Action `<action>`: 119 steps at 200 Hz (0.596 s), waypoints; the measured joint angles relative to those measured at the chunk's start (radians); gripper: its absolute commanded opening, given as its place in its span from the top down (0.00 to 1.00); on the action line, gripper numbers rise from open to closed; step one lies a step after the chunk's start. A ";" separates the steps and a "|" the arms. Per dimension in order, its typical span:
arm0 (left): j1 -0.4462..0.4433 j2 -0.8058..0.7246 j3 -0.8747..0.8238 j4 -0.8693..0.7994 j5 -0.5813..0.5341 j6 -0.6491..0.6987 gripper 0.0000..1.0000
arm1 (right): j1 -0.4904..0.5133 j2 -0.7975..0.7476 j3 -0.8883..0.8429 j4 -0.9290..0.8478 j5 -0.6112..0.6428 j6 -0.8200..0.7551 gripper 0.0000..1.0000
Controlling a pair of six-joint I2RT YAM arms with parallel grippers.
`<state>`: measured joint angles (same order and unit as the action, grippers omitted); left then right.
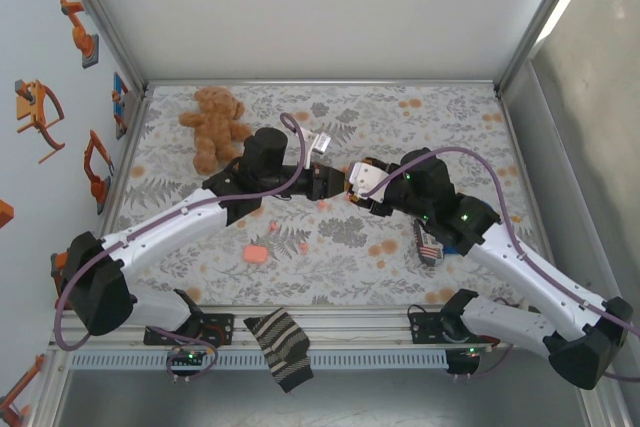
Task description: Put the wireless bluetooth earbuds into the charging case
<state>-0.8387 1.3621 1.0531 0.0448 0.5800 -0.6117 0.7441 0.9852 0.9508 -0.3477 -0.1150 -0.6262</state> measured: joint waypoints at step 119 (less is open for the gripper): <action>0.050 -0.277 -0.293 0.283 -0.090 0.292 1.00 | -0.023 -0.213 -0.069 0.165 -0.108 0.220 0.01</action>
<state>-0.7883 1.0855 0.7601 0.3283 0.4896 -0.3199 0.7216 0.7719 0.8818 -0.1825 -0.2234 -0.4065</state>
